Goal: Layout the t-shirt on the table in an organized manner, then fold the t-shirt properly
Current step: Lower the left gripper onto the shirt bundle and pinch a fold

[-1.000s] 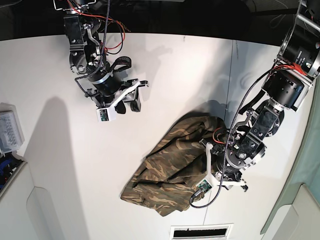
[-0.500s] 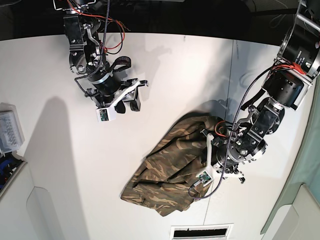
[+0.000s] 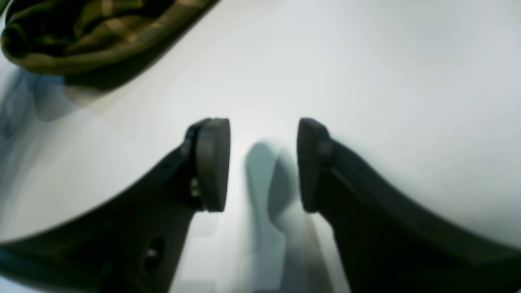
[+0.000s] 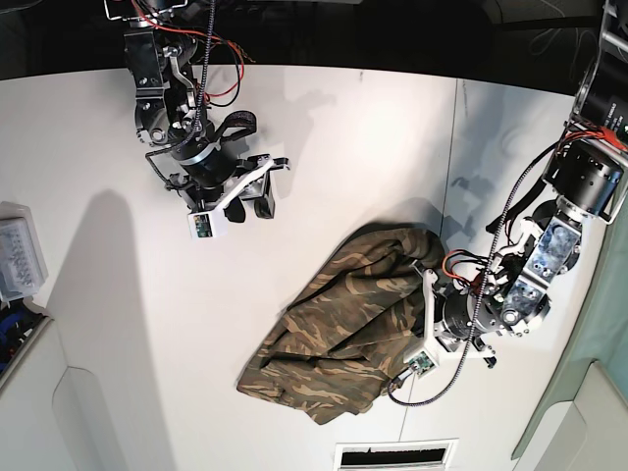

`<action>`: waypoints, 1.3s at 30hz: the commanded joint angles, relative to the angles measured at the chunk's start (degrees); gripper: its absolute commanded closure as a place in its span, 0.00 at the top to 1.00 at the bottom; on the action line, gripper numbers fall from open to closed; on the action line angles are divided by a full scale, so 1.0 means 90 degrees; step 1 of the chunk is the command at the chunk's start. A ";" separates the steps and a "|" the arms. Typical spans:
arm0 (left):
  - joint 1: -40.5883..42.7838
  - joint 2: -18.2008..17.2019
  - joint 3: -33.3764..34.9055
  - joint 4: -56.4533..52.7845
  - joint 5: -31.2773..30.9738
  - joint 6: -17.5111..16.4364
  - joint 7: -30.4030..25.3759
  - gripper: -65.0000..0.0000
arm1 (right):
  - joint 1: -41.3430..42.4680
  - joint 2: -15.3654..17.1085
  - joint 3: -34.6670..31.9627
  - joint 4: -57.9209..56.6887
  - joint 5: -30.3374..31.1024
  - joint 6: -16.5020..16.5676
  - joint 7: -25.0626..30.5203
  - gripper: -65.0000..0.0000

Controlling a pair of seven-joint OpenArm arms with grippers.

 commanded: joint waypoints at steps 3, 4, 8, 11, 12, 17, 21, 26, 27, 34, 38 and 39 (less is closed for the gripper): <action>-0.0129 -0.0291 -0.0044 0.0418 -0.0102 0.0253 -0.0070 0.00 | 0.0070 -0.0022 0.0000 0.0095 0.0063 0.0049 0.0153 0.41; -0.0148 -0.0325 -0.0044 0.0418 -0.0102 0.0401 -0.0070 0.00 | 0.0070 -0.0019 0.0000 0.0095 0.0063 0.0049 0.0153 0.41; -0.0163 -0.0333 -0.0044 0.0238 -0.0100 0.0952 -0.0080 0.40 | 0.0066 -0.0019 0.0000 0.0095 0.0063 0.0051 0.0151 0.41; -0.0197 -0.0238 -0.0044 -0.0172 -0.0129 0.0993 -0.0097 0.42 | 0.0070 -0.0019 0.0000 0.0095 0.0066 0.0049 0.0151 0.41; -0.0219 -0.0192 -0.0044 -0.0374 -0.0221 0.0986 -0.0095 0.42 | 0.0070 -0.0019 0.0000 0.0095 0.0066 0.0049 0.0153 0.41; -0.0386 0.0121 -0.0284 -0.1452 -0.0724 0.0653 -0.0155 0.42 | 0.0068 -0.0022 0.0000 0.0095 0.0085 0.0053 0.0148 0.41; -0.0423 0.0367 -0.0809 -0.1928 -0.0763 -0.0206 -0.0311 0.42 | 0.0068 -0.0022 0.0000 0.0095 0.0087 0.0136 0.0148 0.41; -0.0381 0.0527 -0.0869 -0.1948 -0.0733 -0.0821 -0.0369 0.13 | 0.0070 -0.0022 0.0000 0.0095 0.0389 0.0406 0.0148 0.41; -0.0372 0.0532 -0.0869 -0.1948 -0.0733 -0.0823 -0.0413 0.00 | 0.0070 -0.0024 0.0000 0.0095 0.0466 0.0435 0.0148 0.41; -0.0386 0.0231 -0.0884 -0.1598 -0.1061 -0.1248 -0.0466 0.00 | 0.0107 -0.0095 0.0000 0.0104 0.0879 0.0724 0.0158 0.41; -0.0221 -0.0333 -0.0882 -0.0712 -0.1596 -0.1447 -0.0044 0.00 | 0.0124 -0.0277 0.0000 0.0107 0.1037 0.0719 0.0182 0.41; -0.0119 -0.0495 -0.0882 -0.0401 -0.1724 -0.1447 0.0032 0.00 | 0.0141 -0.0342 0.0002 0.0107 0.1035 0.0716 0.0209 0.41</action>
